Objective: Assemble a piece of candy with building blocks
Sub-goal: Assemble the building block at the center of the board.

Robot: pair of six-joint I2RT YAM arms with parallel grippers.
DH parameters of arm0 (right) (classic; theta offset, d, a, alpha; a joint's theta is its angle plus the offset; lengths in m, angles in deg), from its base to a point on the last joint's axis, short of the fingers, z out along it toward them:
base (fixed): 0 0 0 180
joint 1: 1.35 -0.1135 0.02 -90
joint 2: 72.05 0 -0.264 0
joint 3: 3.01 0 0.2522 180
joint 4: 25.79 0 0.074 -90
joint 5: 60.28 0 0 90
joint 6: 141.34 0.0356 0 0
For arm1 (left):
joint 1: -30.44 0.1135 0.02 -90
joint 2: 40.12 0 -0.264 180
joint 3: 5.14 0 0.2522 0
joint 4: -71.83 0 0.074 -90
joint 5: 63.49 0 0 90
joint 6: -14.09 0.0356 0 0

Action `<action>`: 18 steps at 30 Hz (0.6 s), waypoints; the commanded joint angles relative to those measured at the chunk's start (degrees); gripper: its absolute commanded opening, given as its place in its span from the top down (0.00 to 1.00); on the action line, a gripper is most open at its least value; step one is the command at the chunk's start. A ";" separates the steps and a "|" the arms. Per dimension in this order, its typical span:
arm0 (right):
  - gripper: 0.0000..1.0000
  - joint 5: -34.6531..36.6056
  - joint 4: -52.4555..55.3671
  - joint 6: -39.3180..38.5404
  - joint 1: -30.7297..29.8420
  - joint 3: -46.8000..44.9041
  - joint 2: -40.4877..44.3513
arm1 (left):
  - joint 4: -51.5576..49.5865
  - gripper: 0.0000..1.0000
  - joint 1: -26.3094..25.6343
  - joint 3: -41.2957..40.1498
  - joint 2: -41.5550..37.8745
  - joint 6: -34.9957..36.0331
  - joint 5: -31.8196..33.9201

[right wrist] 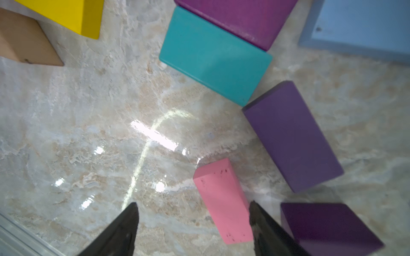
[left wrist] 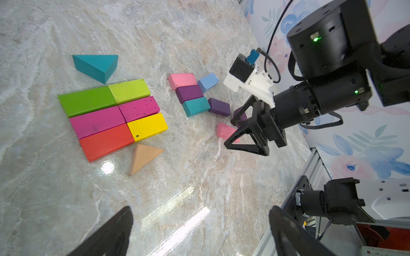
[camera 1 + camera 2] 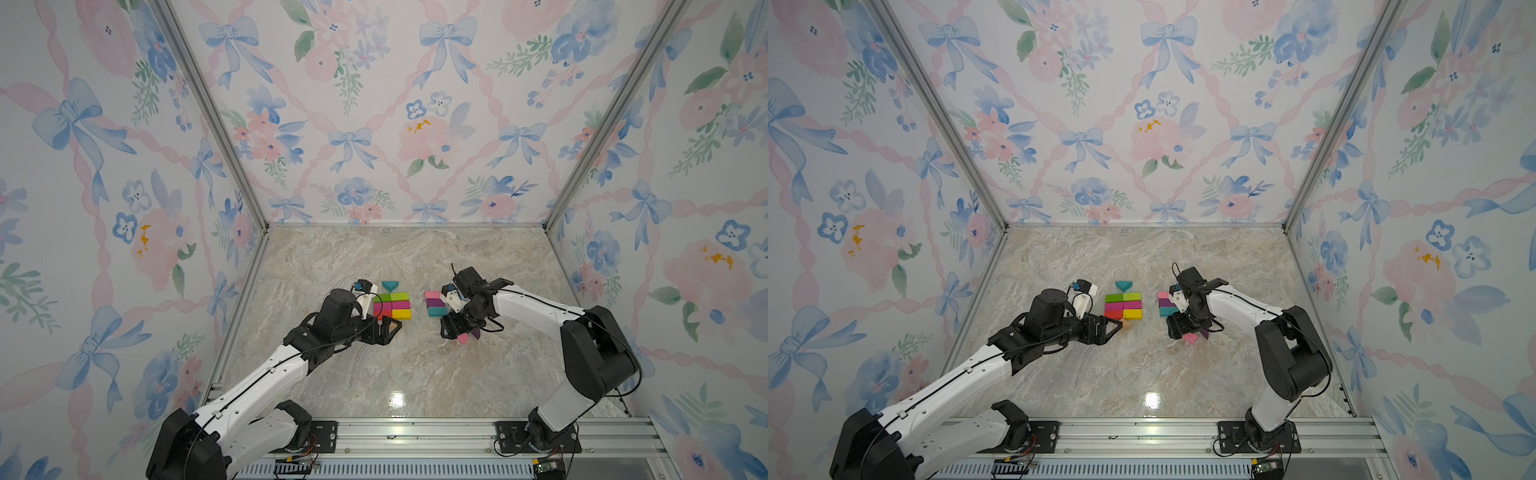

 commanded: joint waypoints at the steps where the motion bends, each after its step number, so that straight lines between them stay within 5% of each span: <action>1: 0.21 -1.20 -0.85 -0.16 0.79 0.57 -2.48 | 1.09 0.02 -0.36 0.96 0.50 -0.65 0.82; 18: 0.22 2.43 0.22 -3.25 4.04 6.08 -9.28 | 1.81 0.02 -0.45 0.96 3.73 -0.56 1.19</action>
